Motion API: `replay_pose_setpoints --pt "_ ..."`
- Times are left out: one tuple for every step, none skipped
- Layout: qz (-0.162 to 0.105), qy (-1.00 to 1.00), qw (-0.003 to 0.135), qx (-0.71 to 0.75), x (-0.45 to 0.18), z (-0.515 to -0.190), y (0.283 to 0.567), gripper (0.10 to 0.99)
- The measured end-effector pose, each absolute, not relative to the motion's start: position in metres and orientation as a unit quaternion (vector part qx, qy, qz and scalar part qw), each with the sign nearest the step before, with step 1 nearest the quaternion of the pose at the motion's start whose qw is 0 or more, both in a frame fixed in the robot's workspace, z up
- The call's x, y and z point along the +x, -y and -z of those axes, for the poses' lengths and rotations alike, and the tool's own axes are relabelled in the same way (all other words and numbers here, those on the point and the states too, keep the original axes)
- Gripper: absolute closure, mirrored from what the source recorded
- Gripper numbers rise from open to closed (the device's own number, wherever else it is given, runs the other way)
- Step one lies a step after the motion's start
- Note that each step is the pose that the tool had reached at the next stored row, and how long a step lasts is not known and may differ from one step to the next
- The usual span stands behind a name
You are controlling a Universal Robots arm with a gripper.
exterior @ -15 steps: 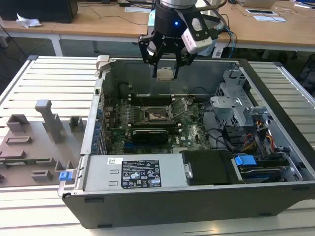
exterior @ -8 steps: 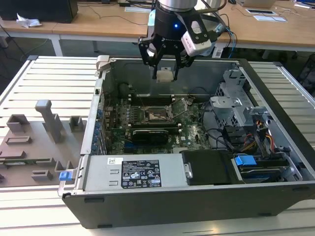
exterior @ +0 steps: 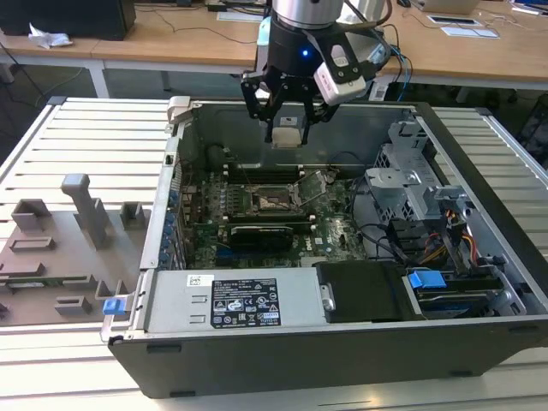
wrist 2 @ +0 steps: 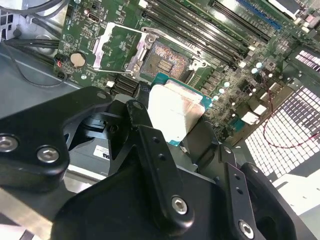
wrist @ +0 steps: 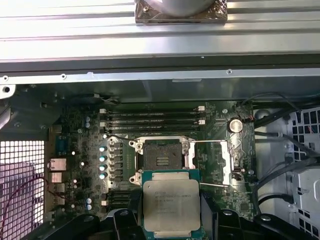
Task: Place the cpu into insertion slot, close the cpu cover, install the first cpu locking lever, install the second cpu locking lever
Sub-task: 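Place the cpu into insertion slot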
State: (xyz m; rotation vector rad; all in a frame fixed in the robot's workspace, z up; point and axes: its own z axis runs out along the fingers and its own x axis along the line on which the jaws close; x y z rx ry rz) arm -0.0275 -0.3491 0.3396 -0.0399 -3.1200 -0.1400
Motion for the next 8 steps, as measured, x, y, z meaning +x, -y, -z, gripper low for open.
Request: replay_pose_setpoints --pt "0.045 0.999 0.009 -0.013 -0.0275 -0.3379 0.3490 0.541" --pt "0.045 0.999 0.009 -0.013 -0.0275 -0.3358 0.3491 0.541" --pt "0.045 0.999 0.009 -0.013 -0.0275 -0.3343 0.3490 0.541" --pt "0.045 0.999 0.009 -0.013 -0.0275 -0.3333 0.3490 0.541" --pt "0.045 0.999 0.009 -0.013 -0.0275 -0.3326 0.3490 0.541" --pt "0.045 0.999 0.009 -0.013 -0.0275 -0.3314 0.3491 0.541" --pt "0.045 0.999 0.009 -0.013 -0.0275 -0.3306 0.3491 0.541" --pt "0.045 0.999 0.009 -0.013 -0.0275 -0.3296 0.3491 0.541"
